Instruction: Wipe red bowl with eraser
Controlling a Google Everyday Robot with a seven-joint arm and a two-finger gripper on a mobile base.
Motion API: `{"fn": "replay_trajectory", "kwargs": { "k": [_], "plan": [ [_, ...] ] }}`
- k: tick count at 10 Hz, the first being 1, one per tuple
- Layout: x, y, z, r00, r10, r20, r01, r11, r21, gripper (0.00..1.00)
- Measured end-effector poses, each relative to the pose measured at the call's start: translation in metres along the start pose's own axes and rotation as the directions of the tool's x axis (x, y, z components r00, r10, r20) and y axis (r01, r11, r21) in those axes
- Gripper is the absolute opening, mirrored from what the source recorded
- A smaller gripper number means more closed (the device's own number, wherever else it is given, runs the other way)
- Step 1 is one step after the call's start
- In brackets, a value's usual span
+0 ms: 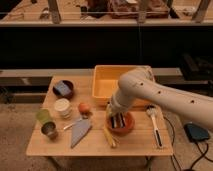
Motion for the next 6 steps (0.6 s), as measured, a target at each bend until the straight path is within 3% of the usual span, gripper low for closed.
{"fn": "replay_trajectory", "kwargs": {
  "k": [3,6],
  "plan": [
    [-0.007,0.004,0.021,1.0,0.006,0.016,-0.005,0.999,-0.048,0.0],
    [-0.013,0.006,0.034,0.999,0.011,0.044,-0.009,0.999,-0.054,0.0]
  ]
}}
